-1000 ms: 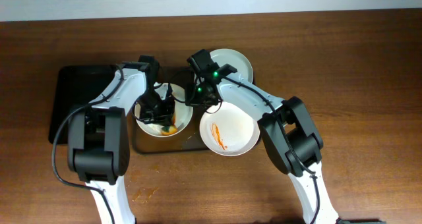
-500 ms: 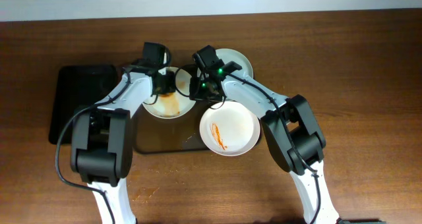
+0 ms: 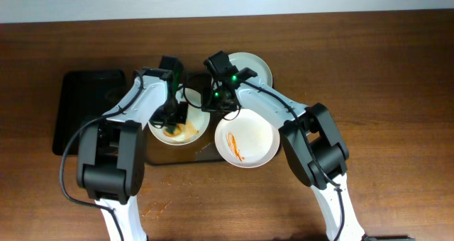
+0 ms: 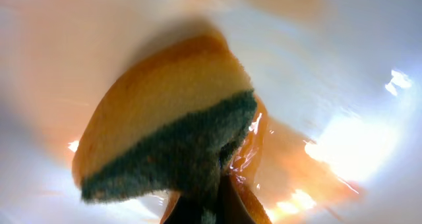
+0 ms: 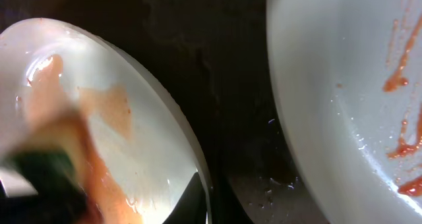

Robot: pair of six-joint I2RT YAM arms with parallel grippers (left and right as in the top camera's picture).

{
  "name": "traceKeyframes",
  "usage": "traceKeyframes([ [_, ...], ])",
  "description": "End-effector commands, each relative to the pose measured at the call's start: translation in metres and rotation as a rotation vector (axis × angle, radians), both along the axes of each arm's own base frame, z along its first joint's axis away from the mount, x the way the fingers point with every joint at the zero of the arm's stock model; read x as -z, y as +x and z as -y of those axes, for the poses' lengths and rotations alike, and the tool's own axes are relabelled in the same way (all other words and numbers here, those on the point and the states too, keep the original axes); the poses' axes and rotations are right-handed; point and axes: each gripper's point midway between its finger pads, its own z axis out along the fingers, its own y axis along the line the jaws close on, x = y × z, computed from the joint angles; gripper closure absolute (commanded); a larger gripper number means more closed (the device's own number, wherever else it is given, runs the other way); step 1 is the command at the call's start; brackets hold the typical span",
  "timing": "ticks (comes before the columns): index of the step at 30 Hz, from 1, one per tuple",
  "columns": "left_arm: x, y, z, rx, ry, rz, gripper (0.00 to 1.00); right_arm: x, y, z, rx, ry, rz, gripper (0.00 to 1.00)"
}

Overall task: Clean dirty plates on tray and stack at the side
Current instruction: 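Scrub the left plate with the sponge while right gripper holds the rim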

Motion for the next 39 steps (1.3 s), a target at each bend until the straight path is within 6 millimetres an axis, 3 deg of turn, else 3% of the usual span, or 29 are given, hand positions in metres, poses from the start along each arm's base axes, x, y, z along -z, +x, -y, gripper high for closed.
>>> traceKeyframes([
  [1, 0.004, -0.052, 0.087, 0.154, -0.529, -0.211, 1.00, 0.004, 0.005, 0.002, 0.022, -0.009, 0.003, 0.96],
  [4, 0.003, -0.038, 0.095, 0.175, -0.571, -0.147, 1.00, 0.004, 0.005, 0.002, 0.022, -0.010, 0.002, 0.96],
  [6, 0.008, -0.013, 0.096, 0.188, -0.554, -0.039, 1.00, 0.004, 0.005, 0.002, 0.022, -0.010, 0.002, 0.96],
  [13, 0.012, 0.001, 0.070, 0.055, -0.510, -0.024, 0.99, 0.004, 0.003, 0.003, 0.022, -0.014, -0.004, 0.96],
  [17, 0.025, 0.038, 0.029, -0.014, -0.295, 0.119, 0.99, 0.004, 0.003, 0.003, 0.022, -0.014, -0.004, 0.96],
  [20, 0.028, 0.069, -0.008, -0.168, -0.082, 0.250, 0.99, 0.005, 0.003, 0.004, 0.022, -0.017, -0.007, 0.96],
  [23, 0.026, 0.061, -0.052, -0.318, 0.163, 0.263, 1.00, 0.005, 0.002, 0.004, 0.022, -0.018, -0.010, 0.96],
  [27, 0.028, 0.018, -0.065, -0.314, 0.250, 0.102, 1.00, 0.005, 0.002, 0.004, 0.022, -0.018, -0.011, 0.96],
  [30, 0.027, -0.018, -0.059, -0.297, 0.232, -0.055, 1.00, 0.005, 0.002, 0.004, 0.022, -0.018, -0.011, 0.96],
  [32, 0.026, -0.042, -0.043, -0.240, 0.138, -0.179, 1.00, 0.005, 0.002, 0.004, 0.022, -0.017, -0.010, 0.96],
  [34, 0.022, -0.057, -0.020, -0.164, -0.001, -0.266, 0.99, 0.005, 0.002, 0.003, 0.020, -0.015, -0.012, 0.96],
  [35, 0.017, -0.064, 0.004, -0.092, -0.159, -0.307, 0.99, 0.005, 0.002, 0.004, 0.020, -0.015, -0.013, 0.96],
  [39, 0.003, -0.059, 0.050, 0.003, -0.470, -0.289, 0.99, 0.004, 0.001, 0.002, 0.018, -0.009, -0.016, 0.96],
])
